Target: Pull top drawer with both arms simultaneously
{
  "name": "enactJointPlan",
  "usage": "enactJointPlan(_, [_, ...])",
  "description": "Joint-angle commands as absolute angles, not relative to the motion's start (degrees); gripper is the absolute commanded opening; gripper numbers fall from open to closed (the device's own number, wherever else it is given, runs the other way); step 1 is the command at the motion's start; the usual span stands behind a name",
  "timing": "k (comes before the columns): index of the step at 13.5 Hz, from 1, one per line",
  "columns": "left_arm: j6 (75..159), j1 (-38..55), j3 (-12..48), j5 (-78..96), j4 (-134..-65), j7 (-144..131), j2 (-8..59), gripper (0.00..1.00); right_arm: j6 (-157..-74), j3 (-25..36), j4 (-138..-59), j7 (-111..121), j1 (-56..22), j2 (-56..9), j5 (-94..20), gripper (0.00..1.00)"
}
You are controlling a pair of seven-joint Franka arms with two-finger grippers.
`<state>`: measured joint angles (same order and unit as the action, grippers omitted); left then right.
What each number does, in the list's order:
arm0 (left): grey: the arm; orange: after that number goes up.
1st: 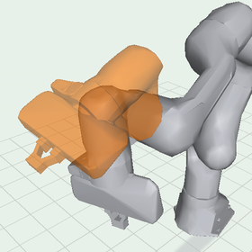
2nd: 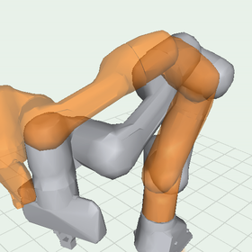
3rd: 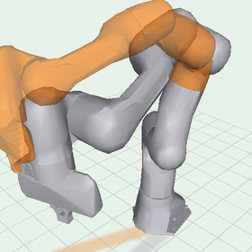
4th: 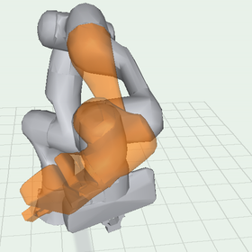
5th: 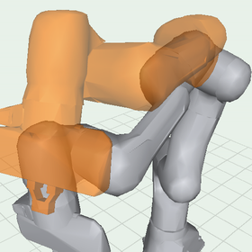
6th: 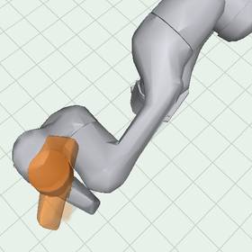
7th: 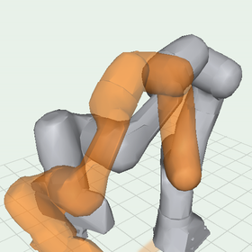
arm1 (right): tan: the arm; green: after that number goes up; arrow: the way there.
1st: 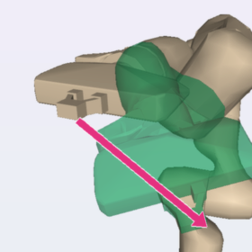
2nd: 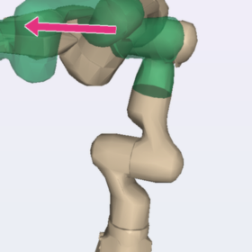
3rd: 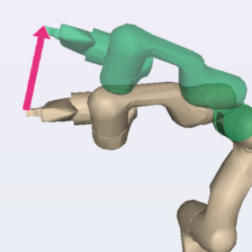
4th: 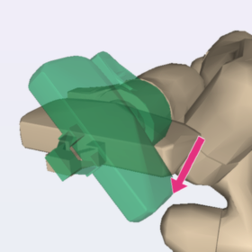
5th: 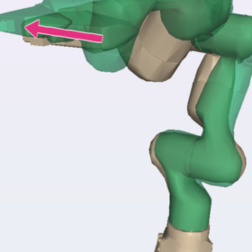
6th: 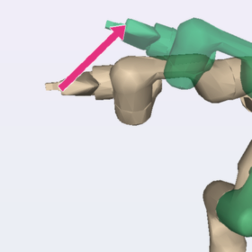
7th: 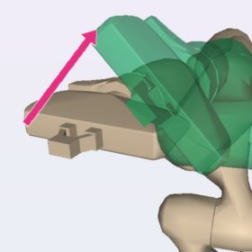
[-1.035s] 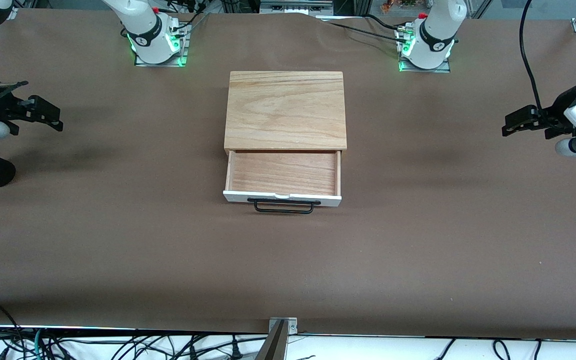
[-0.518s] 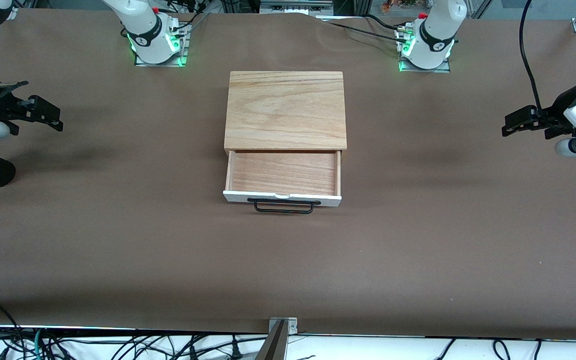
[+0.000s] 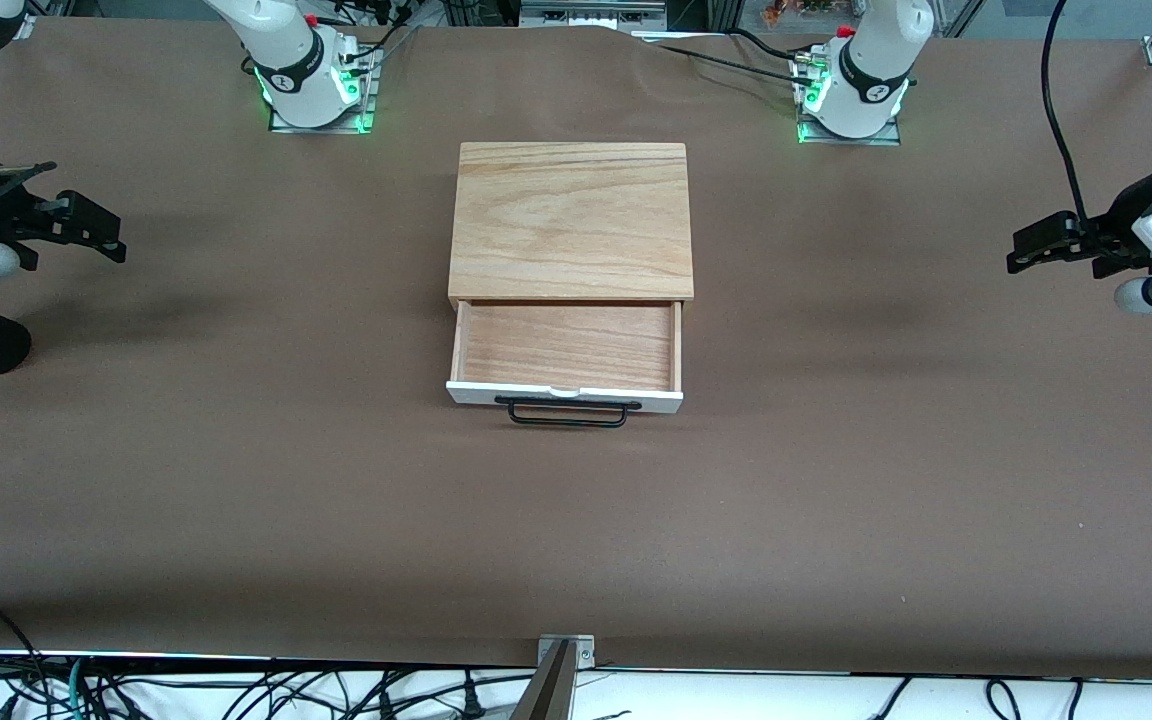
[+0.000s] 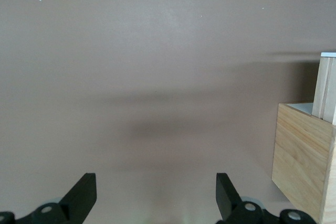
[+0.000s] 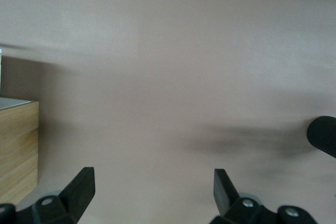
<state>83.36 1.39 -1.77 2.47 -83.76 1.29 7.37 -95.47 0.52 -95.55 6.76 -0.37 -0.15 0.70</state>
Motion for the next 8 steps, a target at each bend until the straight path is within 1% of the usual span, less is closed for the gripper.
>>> enactJointPlan(1, [83.32,1.05,-1.76,3.08,-82.18,1.06,8.35,1.0,-94.31,0.09,-94.48,5.8,-0.18,-0.18,1.05,1.0])
enactJointPlan(8, [83.32,1.14,-1.76,3.16,-82.09,0.53,9.49,1.0,-94.31,0.09,-94.57,5.8,-0.18,-0.18,1.05,1.0])
